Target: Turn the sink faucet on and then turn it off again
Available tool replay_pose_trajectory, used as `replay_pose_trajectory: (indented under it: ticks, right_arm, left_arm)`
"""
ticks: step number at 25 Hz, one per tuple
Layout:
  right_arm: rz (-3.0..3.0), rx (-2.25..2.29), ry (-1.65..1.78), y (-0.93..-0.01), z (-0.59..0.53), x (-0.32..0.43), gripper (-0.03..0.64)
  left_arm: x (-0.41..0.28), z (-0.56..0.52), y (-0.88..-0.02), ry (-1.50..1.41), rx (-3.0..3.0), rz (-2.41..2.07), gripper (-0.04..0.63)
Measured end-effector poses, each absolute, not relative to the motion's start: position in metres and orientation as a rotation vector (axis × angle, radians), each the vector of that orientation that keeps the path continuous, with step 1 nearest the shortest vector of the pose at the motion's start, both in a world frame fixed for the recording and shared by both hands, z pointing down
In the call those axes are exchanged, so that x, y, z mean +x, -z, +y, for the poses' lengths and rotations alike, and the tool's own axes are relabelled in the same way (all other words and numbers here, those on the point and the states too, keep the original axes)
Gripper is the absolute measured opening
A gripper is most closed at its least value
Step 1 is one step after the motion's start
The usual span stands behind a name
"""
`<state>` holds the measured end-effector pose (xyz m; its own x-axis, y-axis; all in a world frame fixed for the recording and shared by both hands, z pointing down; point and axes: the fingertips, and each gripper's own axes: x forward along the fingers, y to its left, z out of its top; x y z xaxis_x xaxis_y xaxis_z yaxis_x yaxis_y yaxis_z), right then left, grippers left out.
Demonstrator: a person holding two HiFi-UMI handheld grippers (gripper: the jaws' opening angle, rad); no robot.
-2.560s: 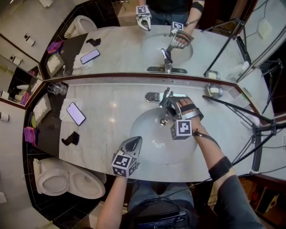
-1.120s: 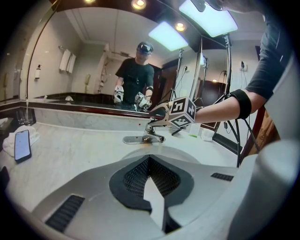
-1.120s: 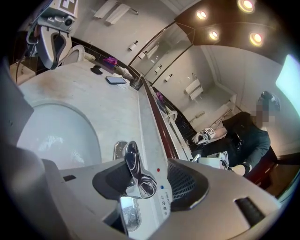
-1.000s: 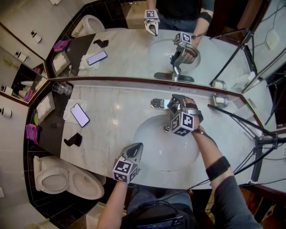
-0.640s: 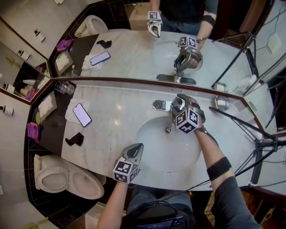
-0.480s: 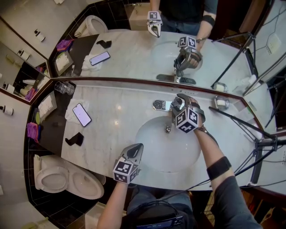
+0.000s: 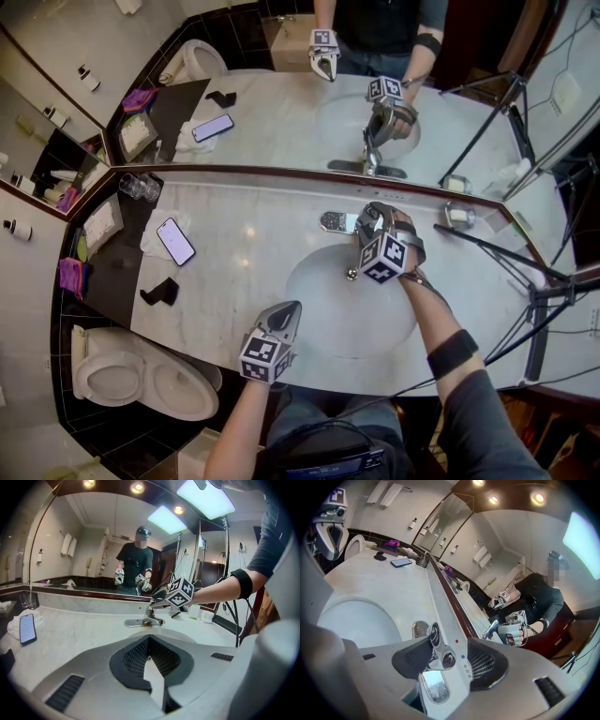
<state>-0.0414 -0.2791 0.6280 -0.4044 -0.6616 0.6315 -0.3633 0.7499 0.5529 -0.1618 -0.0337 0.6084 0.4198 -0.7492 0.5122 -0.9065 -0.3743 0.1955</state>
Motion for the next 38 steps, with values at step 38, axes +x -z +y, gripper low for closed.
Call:
replay_pose_trajectory:
  ticks: [38]
  right_arm:
    - [-2.195, 1.478, -0.413, -0.571, -0.062, 0.155, 0.017]
  left_arm:
    - [-0.149, -0.036, -0.541, -0.339, 2.311, -1.397, 0.003]
